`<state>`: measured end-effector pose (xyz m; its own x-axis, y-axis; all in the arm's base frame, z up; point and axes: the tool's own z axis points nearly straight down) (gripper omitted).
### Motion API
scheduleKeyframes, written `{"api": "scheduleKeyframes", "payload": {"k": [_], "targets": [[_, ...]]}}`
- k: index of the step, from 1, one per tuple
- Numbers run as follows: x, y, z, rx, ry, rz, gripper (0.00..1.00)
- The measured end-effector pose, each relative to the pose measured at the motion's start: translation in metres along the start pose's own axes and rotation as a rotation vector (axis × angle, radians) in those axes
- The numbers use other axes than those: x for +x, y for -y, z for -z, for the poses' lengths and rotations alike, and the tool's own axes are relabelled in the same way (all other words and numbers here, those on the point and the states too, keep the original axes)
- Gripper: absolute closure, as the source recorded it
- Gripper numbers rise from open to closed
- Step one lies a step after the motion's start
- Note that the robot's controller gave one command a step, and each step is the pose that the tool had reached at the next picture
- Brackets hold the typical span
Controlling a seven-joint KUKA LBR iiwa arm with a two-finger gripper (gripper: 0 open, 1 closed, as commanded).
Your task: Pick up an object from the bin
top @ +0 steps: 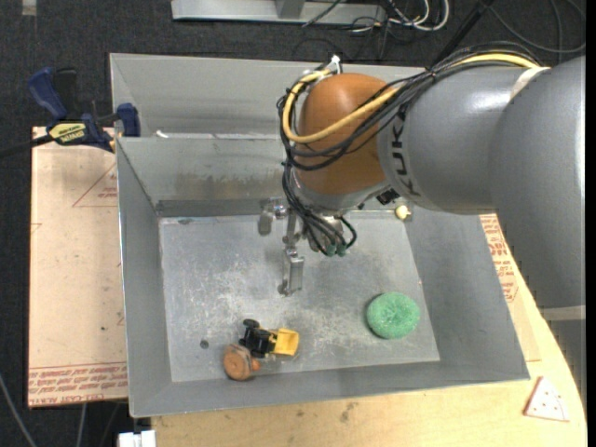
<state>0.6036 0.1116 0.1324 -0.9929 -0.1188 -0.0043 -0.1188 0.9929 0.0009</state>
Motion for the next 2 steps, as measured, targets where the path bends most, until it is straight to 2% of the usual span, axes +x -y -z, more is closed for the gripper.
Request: {"api": "scheduleKeyframes", "payload": {"k": [1, 2], "targets": [[0.046, -0.018, -0.002, 0.0, -0.008, -0.016, 0.0], [0.074, -0.017, -0.009, -0.001, -0.004, 0.236, 0.0]]}}
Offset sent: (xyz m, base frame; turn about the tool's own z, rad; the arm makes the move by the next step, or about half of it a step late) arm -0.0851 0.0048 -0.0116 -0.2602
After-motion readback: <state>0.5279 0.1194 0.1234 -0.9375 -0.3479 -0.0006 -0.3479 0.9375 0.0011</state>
